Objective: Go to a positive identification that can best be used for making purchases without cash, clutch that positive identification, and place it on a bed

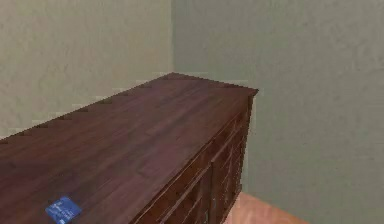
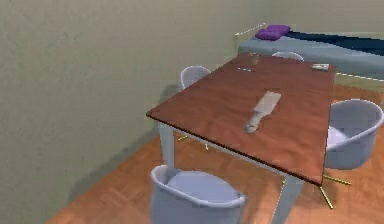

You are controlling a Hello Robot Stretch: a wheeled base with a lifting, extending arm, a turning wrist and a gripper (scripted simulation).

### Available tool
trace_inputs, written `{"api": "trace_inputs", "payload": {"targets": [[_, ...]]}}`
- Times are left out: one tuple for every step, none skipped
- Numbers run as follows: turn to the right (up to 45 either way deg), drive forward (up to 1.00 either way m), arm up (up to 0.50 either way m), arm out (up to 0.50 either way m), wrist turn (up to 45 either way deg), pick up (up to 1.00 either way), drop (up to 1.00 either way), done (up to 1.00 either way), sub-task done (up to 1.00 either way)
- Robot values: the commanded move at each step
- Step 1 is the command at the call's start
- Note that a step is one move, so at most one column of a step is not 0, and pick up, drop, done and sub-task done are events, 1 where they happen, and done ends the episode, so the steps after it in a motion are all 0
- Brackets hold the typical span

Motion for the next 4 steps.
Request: {"api": "trace_inputs", "payload": {"targets": [[39.0,0.0,0.0,0.0,0.0,0.0,0.0,0.0,0.0],[0.0,0.05,0.0,0.0,0.0,0.0,0.0,0.0,0.0],[-45.0,0.0,0.0,0.0,0.0,0.0,0.0,0.0,0.0],[-45.0,0.0,0.0,0.0,0.0,0.0,0.0,0.0,0.0]]}}
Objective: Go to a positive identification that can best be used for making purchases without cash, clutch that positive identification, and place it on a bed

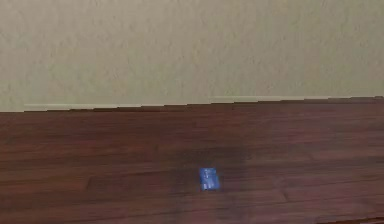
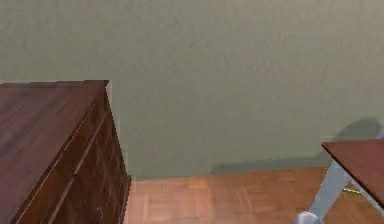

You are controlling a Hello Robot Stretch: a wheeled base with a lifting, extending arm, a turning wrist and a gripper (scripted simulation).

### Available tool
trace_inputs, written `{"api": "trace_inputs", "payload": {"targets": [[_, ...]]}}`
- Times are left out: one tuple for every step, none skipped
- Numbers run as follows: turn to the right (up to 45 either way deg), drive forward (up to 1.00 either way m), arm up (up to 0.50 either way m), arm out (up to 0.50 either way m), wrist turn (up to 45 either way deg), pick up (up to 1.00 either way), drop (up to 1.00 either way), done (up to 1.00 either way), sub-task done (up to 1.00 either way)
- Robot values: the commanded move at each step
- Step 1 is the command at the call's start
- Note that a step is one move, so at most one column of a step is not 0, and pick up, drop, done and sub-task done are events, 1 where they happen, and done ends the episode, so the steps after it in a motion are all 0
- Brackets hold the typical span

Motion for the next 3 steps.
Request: {"api": "trace_inputs", "payload": {"targets": [[-45.0,0.0,0.0,0.0,0.0,0.0,0.0,0.0,0.0],[-33.0,0.0,0.0,0.0,0.0,0.0,0.0,0.0,0.0],[0.0,0.0,0.5,0.0,0.0,0.0,0.0,0.0,0.0]]}}
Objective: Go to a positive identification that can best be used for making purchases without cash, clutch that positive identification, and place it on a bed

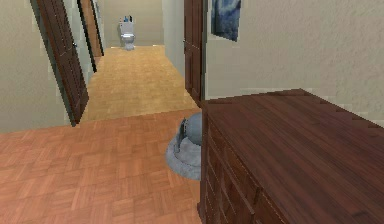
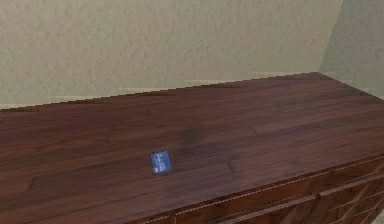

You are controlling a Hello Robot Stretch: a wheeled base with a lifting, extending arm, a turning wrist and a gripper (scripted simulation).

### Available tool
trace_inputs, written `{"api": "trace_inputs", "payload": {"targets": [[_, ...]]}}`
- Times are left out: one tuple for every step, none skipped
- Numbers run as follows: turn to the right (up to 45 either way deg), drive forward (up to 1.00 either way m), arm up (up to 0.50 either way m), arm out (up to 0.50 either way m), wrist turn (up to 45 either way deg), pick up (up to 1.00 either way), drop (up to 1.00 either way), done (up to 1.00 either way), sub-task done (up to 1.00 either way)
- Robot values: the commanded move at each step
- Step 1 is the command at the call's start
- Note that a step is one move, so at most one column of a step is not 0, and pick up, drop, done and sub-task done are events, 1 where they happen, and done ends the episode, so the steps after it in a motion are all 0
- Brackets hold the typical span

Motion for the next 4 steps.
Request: {"api": "trace_inputs", "payload": {"targets": [[0.0,0.0,0.38,0.0,0.0,0.0,0.0,0.0,0.0],[0.0,0.0,0.0,0.14,0.0,0.0,0.0,0.0,0.0],[0.0,0.0,0.0,0.0,45.0,0.0,0.0,0.0,0.0],[0.0,0.0,0.0,0.0,45.0,0.0,0.0,0.0,0.0]]}}
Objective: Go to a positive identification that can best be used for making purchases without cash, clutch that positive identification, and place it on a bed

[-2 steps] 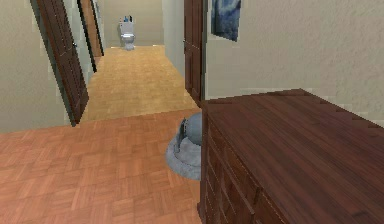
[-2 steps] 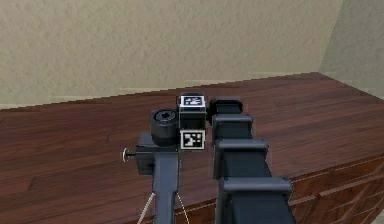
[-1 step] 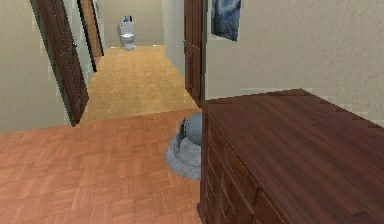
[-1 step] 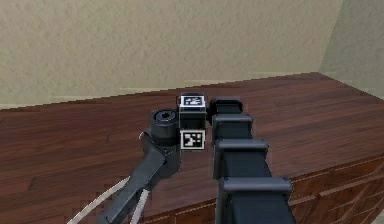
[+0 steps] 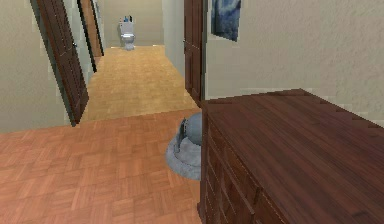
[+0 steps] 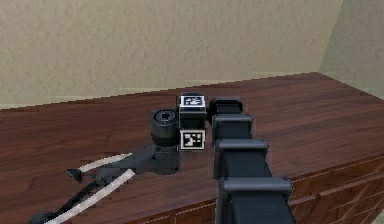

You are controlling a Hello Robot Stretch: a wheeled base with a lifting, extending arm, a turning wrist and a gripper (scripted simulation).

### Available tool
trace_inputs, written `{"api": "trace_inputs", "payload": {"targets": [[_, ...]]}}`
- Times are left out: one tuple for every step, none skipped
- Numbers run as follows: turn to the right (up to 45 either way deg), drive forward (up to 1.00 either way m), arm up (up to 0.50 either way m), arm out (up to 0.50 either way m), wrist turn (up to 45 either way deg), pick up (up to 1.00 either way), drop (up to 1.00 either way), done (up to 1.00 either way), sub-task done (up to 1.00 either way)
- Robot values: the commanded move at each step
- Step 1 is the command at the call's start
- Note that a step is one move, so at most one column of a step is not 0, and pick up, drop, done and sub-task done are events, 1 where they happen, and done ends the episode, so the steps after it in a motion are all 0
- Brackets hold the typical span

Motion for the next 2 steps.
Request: {"api": "trace_inputs", "payload": {"targets": [[0.0,0.0,0.0,0.0,45.0,0.0,0.0,0.0,0.0],[0.0,0.0,0.0,0.0,21.0,0.0,0.0,0.0,0.0]]}}
